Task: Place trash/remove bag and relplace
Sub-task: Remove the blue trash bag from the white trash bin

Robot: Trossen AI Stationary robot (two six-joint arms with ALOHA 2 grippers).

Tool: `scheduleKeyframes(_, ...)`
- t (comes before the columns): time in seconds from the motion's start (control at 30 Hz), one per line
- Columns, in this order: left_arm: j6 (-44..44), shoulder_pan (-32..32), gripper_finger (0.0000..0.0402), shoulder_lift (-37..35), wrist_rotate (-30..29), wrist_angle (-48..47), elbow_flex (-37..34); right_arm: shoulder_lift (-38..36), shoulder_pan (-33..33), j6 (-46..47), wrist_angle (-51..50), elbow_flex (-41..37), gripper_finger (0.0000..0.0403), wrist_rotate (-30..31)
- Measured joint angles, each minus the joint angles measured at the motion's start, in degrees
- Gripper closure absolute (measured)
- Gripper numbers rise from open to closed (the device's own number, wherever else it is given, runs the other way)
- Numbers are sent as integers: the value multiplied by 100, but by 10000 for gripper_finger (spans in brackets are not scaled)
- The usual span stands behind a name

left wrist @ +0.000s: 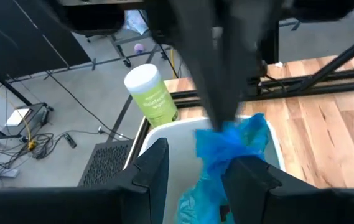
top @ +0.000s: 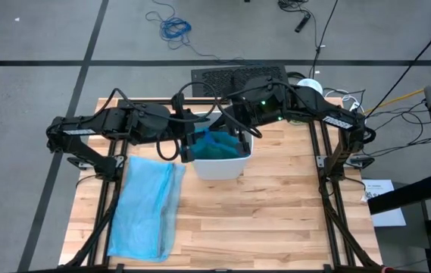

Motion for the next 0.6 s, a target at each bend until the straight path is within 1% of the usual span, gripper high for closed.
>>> scheduleKeyframes(0.23,27,71,268,28,15,81,0,0,77,-8,97,0,403,0)
scheduleKeyframes(0.3,32,93,276,63,0,132,4,0,77,44,96,0,403,3)
scheduleKeyframes(0.4,97,123,315,109,-98,129,4,0,77,191,117,0,402,11)
scheduleKeyframes(0.5,279,174,379,135,-110,200,4,0,79,224,128,0,391,45)
scheduleKeyframes(0.53,305,174,389,139,-88,219,4,0,79,224,129,0,383,71)
scheduleKeyframes(0.6,322,174,395,140,-58,254,4,0,84,208,131,0,363,224)
